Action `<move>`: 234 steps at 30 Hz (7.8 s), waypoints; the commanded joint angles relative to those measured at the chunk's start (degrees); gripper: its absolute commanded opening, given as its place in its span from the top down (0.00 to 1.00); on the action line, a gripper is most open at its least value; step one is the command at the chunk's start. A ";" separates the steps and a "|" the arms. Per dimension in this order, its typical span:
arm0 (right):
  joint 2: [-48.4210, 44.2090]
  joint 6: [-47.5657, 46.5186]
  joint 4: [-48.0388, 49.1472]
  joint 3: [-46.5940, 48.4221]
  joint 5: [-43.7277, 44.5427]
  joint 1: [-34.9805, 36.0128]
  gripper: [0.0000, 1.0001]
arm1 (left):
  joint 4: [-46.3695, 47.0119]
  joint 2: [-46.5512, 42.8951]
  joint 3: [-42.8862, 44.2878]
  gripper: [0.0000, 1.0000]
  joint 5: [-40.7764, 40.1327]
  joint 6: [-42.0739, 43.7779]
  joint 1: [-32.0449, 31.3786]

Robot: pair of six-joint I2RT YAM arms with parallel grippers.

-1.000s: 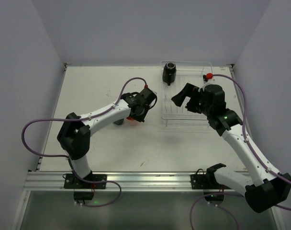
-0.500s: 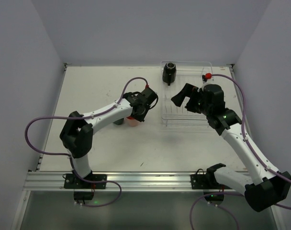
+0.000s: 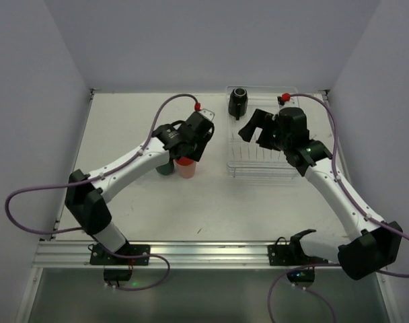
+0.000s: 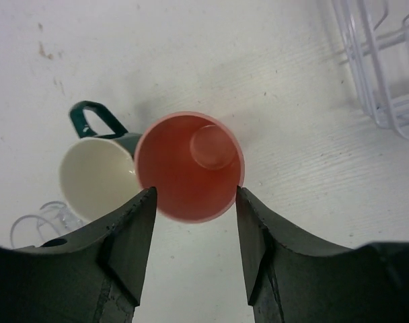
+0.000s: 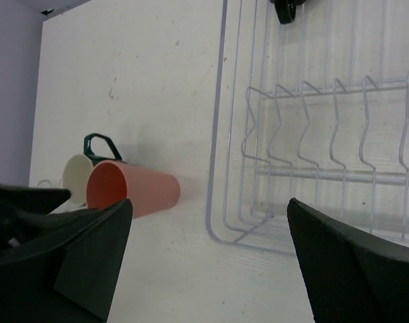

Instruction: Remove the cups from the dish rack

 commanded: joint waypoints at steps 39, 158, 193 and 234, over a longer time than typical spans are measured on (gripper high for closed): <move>70.46 -28.70 -1.65 68.76 15.82 -2.84 0.01 | 38.66 -43.74 -32.49 0.31 10.22 -2.39 0.06; -28.33 27.99 52.03 -24.74 -8.69 -2.93 1.00 | 105.29 -15.70 -40.49 0.29 50.56 -62.94 -0.82; -29.47 32.73 70.95 -37.14 -2.73 1.90 1.00 | 116.88 -13.51 -38.47 0.35 35.27 -63.82 -5.57; -25.69 25.27 59.34 -29.05 -0.62 5.95 1.00 | 110.39 -4.79 -26.77 0.60 51.00 -61.11 -6.80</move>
